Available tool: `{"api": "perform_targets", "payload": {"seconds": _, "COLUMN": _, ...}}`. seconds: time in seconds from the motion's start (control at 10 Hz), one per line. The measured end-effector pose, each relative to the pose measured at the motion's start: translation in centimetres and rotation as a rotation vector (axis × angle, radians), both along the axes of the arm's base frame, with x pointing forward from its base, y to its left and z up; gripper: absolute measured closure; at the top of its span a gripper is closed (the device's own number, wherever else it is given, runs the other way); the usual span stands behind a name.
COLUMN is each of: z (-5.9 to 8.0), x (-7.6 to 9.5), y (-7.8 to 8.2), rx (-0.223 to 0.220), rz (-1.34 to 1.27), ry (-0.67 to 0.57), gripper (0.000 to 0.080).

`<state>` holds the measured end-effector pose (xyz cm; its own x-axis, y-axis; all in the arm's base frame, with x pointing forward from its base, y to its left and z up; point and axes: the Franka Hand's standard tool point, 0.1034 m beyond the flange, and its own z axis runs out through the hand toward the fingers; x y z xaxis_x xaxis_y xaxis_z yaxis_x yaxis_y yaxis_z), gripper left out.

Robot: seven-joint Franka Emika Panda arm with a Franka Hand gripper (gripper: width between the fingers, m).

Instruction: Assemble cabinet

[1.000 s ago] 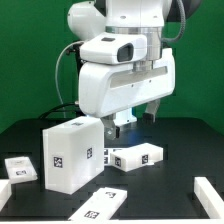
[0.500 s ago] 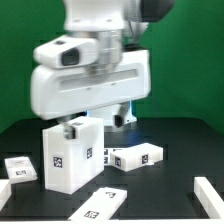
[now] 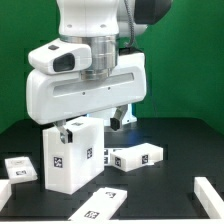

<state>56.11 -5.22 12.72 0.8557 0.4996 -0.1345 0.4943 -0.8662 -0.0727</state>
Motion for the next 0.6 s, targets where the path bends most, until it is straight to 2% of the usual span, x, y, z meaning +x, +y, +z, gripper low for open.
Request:
{"api": "perform_targets", "payload": {"seconds": 0.2, "z": 0.09, "x": 0.16, "y": -0.78, "rx": -0.030, "rz": -0.186, "ry": 0.004, "gripper": 0.0003}}
{"api": "perform_targets", "payload": {"seconds": 0.3, "z": -0.16, "x": -0.21, "y": -1.03, "rx": -0.048, "rz": -0.317, "ry": 0.045, "gripper": 0.0003}}
{"api": "perform_targets", "payload": {"seconds": 0.6, "z": -0.31, "x": 0.16, "y": -1.12, "rx": -0.034, "rz": -0.324, "ry": 0.062, "gripper": 0.0003}}
